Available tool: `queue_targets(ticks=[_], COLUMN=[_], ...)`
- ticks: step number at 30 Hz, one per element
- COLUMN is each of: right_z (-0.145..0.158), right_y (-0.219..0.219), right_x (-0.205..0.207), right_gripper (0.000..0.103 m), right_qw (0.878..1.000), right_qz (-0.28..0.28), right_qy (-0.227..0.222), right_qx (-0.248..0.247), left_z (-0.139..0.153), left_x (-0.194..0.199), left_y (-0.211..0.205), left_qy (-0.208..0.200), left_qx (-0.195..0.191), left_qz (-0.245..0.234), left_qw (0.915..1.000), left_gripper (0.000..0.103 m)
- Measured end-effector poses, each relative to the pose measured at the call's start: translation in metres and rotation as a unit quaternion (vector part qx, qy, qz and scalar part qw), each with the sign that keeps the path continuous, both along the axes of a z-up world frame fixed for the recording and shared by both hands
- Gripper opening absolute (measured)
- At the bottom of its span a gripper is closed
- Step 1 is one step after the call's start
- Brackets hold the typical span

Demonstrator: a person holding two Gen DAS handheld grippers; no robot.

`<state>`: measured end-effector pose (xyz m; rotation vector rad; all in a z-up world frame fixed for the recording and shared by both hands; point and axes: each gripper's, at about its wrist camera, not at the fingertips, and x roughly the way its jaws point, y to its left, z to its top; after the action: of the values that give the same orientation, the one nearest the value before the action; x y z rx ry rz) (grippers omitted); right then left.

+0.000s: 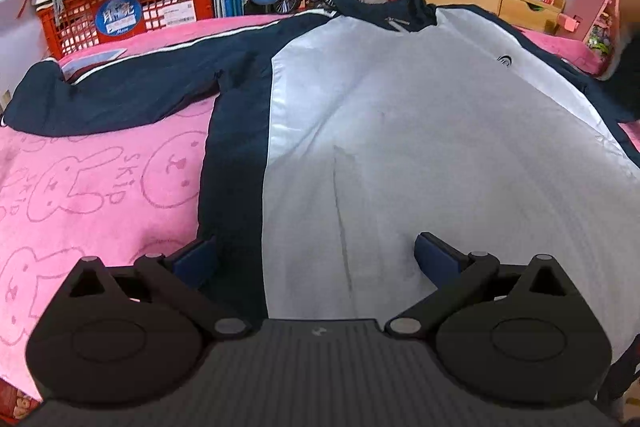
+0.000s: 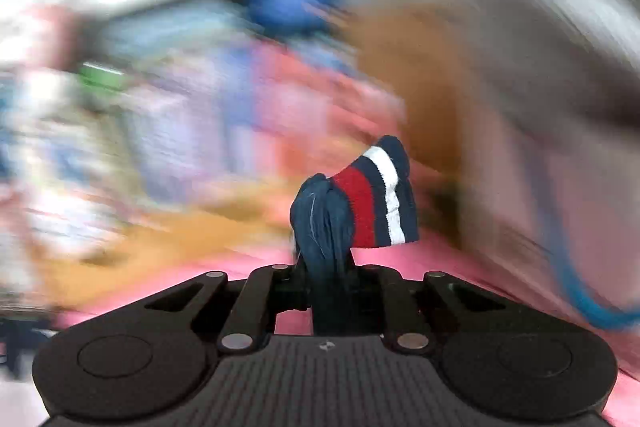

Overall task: Fold clothes
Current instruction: 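Grasp the striped cuff with the right tool and lift it across the front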

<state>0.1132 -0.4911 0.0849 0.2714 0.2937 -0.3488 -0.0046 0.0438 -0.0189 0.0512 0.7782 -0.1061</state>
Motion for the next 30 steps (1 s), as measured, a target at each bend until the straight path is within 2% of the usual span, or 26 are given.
queue_targets(ticks=[1,3,5,7,10,11,14,16,18,19,20,22,24,25,28,30], right_z=[0.019,0.037,0.039,0.023,-0.021,-0.038,-0.070,-0.074,-0.070,-0.066,-0.063,-0.059,-0.059,-0.061,-0.072,-0.084], right_y=[0.041,0.112,0.200,0.278,0.378,0.403,0.437,0.425,0.402,0.383,0.364,0.324,0.291,0.276,0.249,0.249], right_x=[0.006,0.021,0.038,0.053,0.071,0.076,0.070,0.053,0.032,0.022,0.014,0.002,-0.009,-0.020,-0.044,-0.052], right_gripper=[0.014,0.014,0.014,0.014,0.017,0.018,0.037,0.069,0.090,0.093,0.093,0.093,0.093,0.093,0.090,0.087], right_qw=[0.998,0.985,0.960,0.936,0.900,0.890,0.868,0.865,0.868,0.873,0.877,0.884,0.891,0.891,0.881,0.866], right_qz=[0.057,0.158,0.270,0.346,0.430,0.449,0.476,0.482,0.479,0.472,0.465,0.450,0.430,0.427,0.435,0.462], right_qy=[-0.025,-0.049,-0.050,-0.026,0.039,0.067,0.127,0.124,0.113,0.103,0.098,0.102,0.115,0.122,0.151,0.166], right_qx=[-0.017,-0.039,-0.051,-0.057,-0.050,-0.052,-0.064,-0.064,-0.065,-0.067,-0.071,-0.075,-0.085,-0.093,-0.109,-0.098], left_z=[-0.001,-0.002,-0.003,-0.004,-0.006,-0.006,-0.006,-0.004,0.000,0.005,0.010,0.021,0.033,0.039,0.046,0.044], left_x=[-0.001,-0.004,-0.005,-0.007,-0.009,-0.009,-0.011,-0.010,-0.007,-0.003,0.001,0.009,0.019,0.026,0.061,0.093], left_y=[0.001,0.001,0.002,0.002,0.002,0.003,0.006,0.010,0.015,0.021,0.028,0.042,0.048,0.049,0.040,0.031], left_qy=[-0.006,-0.016,-0.025,-0.035,-0.045,-0.047,-0.051,-0.043,-0.029,-0.019,-0.008,-0.012,-0.032,-0.042,-0.063,-0.075], left_qx=[-0.001,-0.003,-0.005,-0.006,-0.008,-0.009,-0.012,-0.019,-0.031,-0.052,-0.075,-0.109,-0.113,-0.103,-0.064,-0.041], left_qz=[-0.002,-0.004,-0.004,-0.004,-0.008,-0.010,-0.018,-0.020,-0.018,-0.015,-0.011,0.001,0.007,0.010,0.018,0.018], left_qw=[1.0000,0.9999,0.9997,0.9994,0.9989,0.9988,0.9985,0.9987,0.9990,0.9984,0.9971,0.9939,0.9931,0.9937,0.9958,0.9962], left_gripper=[0.103,0.103,0.103,0.103,0.103,0.103,0.103,0.103,0.103,0.103,0.103,0.103,0.103,0.103,0.103,0.103])
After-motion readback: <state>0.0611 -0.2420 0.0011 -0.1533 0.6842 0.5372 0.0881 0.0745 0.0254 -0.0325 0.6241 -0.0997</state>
